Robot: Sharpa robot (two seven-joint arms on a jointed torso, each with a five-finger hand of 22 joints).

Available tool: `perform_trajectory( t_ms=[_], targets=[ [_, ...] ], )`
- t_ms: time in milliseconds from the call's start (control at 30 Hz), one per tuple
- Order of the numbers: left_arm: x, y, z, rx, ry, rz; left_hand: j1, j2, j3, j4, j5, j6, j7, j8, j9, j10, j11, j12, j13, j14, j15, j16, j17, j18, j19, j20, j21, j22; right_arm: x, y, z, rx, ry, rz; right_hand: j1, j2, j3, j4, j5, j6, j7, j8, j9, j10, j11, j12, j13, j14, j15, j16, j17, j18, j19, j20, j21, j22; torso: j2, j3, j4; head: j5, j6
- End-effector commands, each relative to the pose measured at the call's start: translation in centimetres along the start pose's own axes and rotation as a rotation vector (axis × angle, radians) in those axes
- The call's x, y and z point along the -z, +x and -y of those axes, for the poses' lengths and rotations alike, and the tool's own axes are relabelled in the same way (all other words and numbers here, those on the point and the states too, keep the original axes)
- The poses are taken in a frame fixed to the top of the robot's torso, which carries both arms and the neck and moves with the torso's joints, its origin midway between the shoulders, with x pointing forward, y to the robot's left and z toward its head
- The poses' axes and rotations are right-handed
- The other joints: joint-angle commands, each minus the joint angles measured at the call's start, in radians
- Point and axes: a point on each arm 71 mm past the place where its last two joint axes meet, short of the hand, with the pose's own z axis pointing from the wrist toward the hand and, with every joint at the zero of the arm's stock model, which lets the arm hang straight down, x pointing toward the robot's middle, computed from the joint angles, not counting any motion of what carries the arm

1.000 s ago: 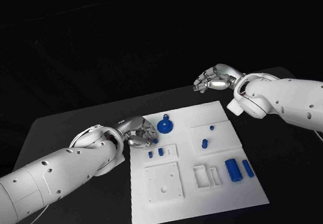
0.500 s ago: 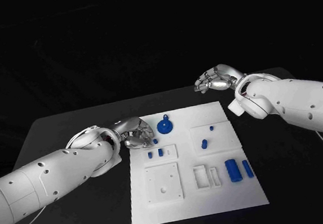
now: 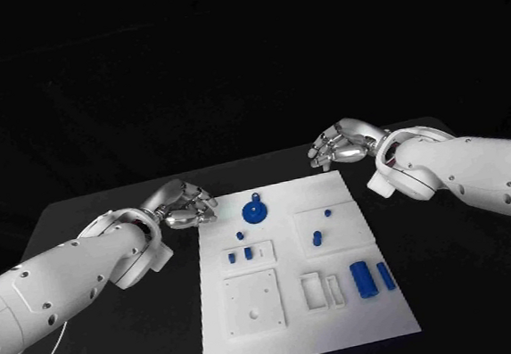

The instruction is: Assemble the parts on the task board

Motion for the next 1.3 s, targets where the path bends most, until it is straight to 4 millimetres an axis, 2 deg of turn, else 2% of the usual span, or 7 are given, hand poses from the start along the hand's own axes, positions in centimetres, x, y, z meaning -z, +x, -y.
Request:
perform_trajectory(
  t_ms=[33,200,500,700,800,900,1300],
  targets=[
    [0.4,-0.6,-0.1,0.280,-0.002,0.053,-0.004,0.017,-0.004,0.004,0.000,0.006,-0.005,0.010,0.002,0.029,-0.011,0.014,0.010,0.019,-0.013,-0.017,-0.009,-0.020,0.006,-0.028,-0.010,-0.007,0.9,0.6,-0.3,0.177,-0.024,-0.103,0.020,0.001,0.013,-0.002,-0.015,0.006,0.001,0.004,0.003,0.010,0.001,-0.026,-0.002,0.050,-0.024,0.027,0.021,0.013,0.062,-0.023,0.019,-0.013,-0.002,-0.0002,-0.0006,-0.008,0.015],
    [0.9,-0.9,-0.2,0.419,-0.009,0.055,-0.012,0.028,-0.007,-0.002,-0.001,0.004,-0.006,0.018,0.001,0.011,-0.003,-0.003,0.011,0.035,-0.008,-0.065,-0.029,-0.026,0.016,-0.033,-0.034,-0.021,1.9,0.7,-0.4,0.308,-0.047,-0.128,0.049,-0.008,0.024,-0.001,-0.026,0.008,-0.001,0.008,0.010,0.038,-0.008,-0.063,0.001,0.132,-0.059,0.072,0.069,0.013,0.167,-0.061,0.055,-0.030,-0.012,-0.0011,-0.0058,-0.014,0.021],
    [1.9,-1.0,0.1,0.558,0.014,0.048,-0.063,0.031,-0.052,0.000,-0.003,-0.011,0.000,0.024,-0.002,-0.059,0.028,-0.032,-0.010,0.038,0.024,-0.188,-0.069,-0.024,0.004,-0.005,-0.094,-0.050,2.7,2.6,-0.5,0.551,-0.064,-0.192,0.058,-0.029,0.016,-0.001,-0.053,0.022,-0.008,0.018,0.021,0.126,-0.043,-0.102,0.027,0.231,-0.100,0.167,0.160,0.013,0.315,-0.118,0.117,-0.038,-0.033,-0.0034,-0.0146,0.002,0.019],
    [2.3,-0.9,0.3,0.612,0.023,0.038,-0.093,0.031,-0.080,-0.003,-0.005,-0.027,0.005,0.025,-0.005,-0.093,0.047,-0.035,-0.026,-0.031,0.066,-0.318,-0.111,-0.034,-0.060,0.033,-0.167,-0.078,3.1,4.3,-0.5,0.662,-0.062,-0.225,0.048,-0.044,0.012,0.000,-0.069,0.028,-0.013,0.019,0.023,0.137,-0.045,-0.122,0.037,0.234,-0.103,0.186,0.177,0.013,0.337,-0.125,0.116,-0.042,-0.042,-0.0048,-0.0148,0.015,0.009],
    [2.4,-0.8,0.4,0.620,0.033,0.036,-0.104,0.032,-0.097,-0.009,-0.002,-0.043,0.005,0.021,-0.007,-0.107,0.051,-0.032,-0.037,-0.069,0.099,-0.391,-0.131,-0.034,-0.102,0.066,-0.207,-0.091,3.2,5.2,-0.5,0.699,-0.061,-0.246,0.048,-0.062,0.036,0.007,-0.136,0.025,-0.011,0.014,0.020,0.110,-0.037,-0.169,0.029,0.252,-0.097,0.211,0.191,0.013,0.370,-0.137,0.127,-0.039,-0.044,-0.0070,-0.0132,0.014,0.005],
    [2.6,-0.8,0.6,0.626,0.039,0.034,-0.101,0.034,-0.110,-0.015,-0.001,-0.052,0.004,0.022,-0.008,-0.135,0.055,-0.035,-0.055,-0.101,0.125,-0.451,-0.141,-0.029,-0.134,0.093,-0.237,-0.097,3.3,5.8,-0.5,0.722,-0.063,-0.257,0.045,-0.075,0.068,0.009,-0.160,0.034,-0.013,0.014,0.018,0.117,-0.036,-0.204,0.023,0.279,-0.097,0.264,0.217,0.013,0.411,-0.155,0.153,-0.024,-0.044,-0.0090,-0.0137,0.014,0.001],
    [2.7,-0.7,0.7,0.630,0.044,0.029,-0.095,0.040,-0.121,-0.014,0.001,-0.056,0.009,0.028,-0.009,-0.146,0.062,-0.030,-0.078,-0.118,0.146,-0.515,-0.142,-0.012,-0.139,0.115,-0.257,-0.099,3.2,7.2,-0.5,0.769,-0.066,-0.284,0.042,-0.094,0.129,0.014,-0.222,0.063,-0.023,0.019,0.016,0.175,-0.045,-0.256,0.026,0.270,-0.106,0.355,0.249,0.013,0.437,-0.173,0.187,0.016,-0.041,-0.0076,-0.0145,0.020,-0.006]
  ],
)
